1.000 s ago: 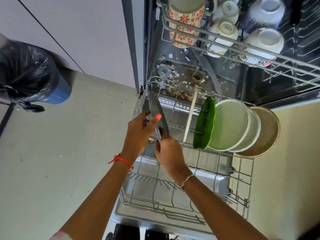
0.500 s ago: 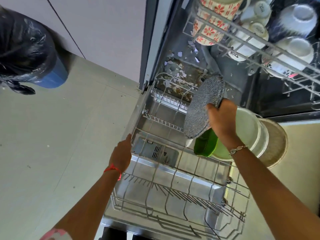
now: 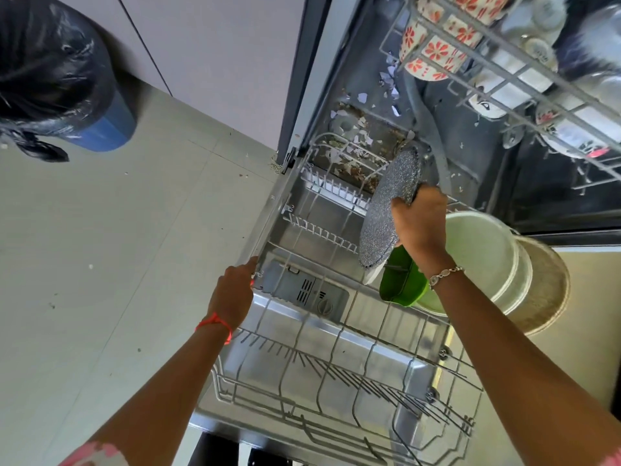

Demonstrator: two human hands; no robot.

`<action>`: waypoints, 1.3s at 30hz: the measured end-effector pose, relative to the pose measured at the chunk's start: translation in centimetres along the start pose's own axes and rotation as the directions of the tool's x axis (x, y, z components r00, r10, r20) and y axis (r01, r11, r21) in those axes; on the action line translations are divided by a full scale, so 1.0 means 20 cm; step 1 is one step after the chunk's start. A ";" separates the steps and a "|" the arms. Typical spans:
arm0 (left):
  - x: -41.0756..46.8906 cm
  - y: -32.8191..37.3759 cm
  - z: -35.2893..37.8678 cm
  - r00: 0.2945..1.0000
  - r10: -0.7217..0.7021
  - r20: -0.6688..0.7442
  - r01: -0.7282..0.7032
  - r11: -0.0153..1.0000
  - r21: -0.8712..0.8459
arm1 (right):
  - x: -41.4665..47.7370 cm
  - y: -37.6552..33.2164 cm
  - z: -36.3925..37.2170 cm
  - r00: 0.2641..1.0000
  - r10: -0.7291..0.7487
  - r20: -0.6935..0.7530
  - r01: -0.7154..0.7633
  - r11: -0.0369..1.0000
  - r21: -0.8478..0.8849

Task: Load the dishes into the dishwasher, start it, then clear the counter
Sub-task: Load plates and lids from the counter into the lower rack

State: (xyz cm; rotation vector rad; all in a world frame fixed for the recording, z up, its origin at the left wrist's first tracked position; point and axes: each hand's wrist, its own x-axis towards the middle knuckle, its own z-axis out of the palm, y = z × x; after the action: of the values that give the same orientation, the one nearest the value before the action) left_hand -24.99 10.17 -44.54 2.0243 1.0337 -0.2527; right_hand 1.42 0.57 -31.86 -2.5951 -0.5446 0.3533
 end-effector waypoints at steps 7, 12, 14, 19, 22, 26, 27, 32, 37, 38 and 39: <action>0.01 0.00 0.00 1.000 0.004 0.003 -0.004 1.000 0.005 | -0.03 0.00 0.06 0.999 0.004 -0.037 -0.011 0.983 -0.182; 0.00 -0.01 0.00 1.000 0.020 0.014 -0.021 1.000 0.021 | -0.04 0.03 0.07 0.998 -0.044 -0.035 0.033 0.962 -0.271; 0.01 -0.02 0.00 0.999 0.029 0.023 -0.030 0.999 0.040 | -0.04 0.04 0.07 0.998 -0.063 -0.029 0.054 0.962 -0.266; -0.02 0.01 -0.04 0.995 0.013 0.099 -0.022 0.995 0.095 | -0.08 0.03 0.03 0.997 -0.064 0.041 0.067 0.994 -0.084; -0.06 0.04 -0.07 0.988 -0.001 0.155 -0.031 0.980 0.198 | -0.12 0.03 0.00 0.997 -0.067 0.039 0.068 0.998 -0.013; -0.16 0.06 -0.11 0.984 -0.006 0.178 -0.037 0.970 0.241 | -0.19 0.04 -0.05 0.995 -0.104 0.008 0.104 0.994 0.036; -0.20 0.05 -0.12 0.982 -0.002 0.188 -0.044 0.969 0.243 | -0.22 0.05 -0.06 0.994 -0.108 0.007 0.108 0.994 0.028; -0.36 0.10 -0.25 0.962 -0.017 0.273 -0.050 0.971 0.235 | -0.40 0.07 -0.16 0.985 -0.124 0.122 0.128 0.991 -0.030; -0.57 0.29 -0.53 0.955 -0.028 0.295 -0.062 0.955 0.291 | -0.70 -0.04 -0.37 0.923 -0.056 0.381 0.164 0.952 -0.259; -0.64 0.35 -0.63 0.957 -0.035 0.287 -0.059 0.948 0.313 | -0.76 -0.09 -0.43 0.909 -0.055 0.413 0.194 0.933 -0.302; -0.74 0.41 -0.75 0.963 -0.039 0.268 -0.053 0.943 0.328 | -0.84 -0.19 -0.52 0.889 -0.047 0.455 0.212 0.924 -0.319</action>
State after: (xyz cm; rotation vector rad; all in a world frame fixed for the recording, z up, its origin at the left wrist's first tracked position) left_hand -30.94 10.30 -22.73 2.2125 0.8523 -0.7233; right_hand -11.11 -7.64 -18.54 -2.8084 -1.0245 0.8835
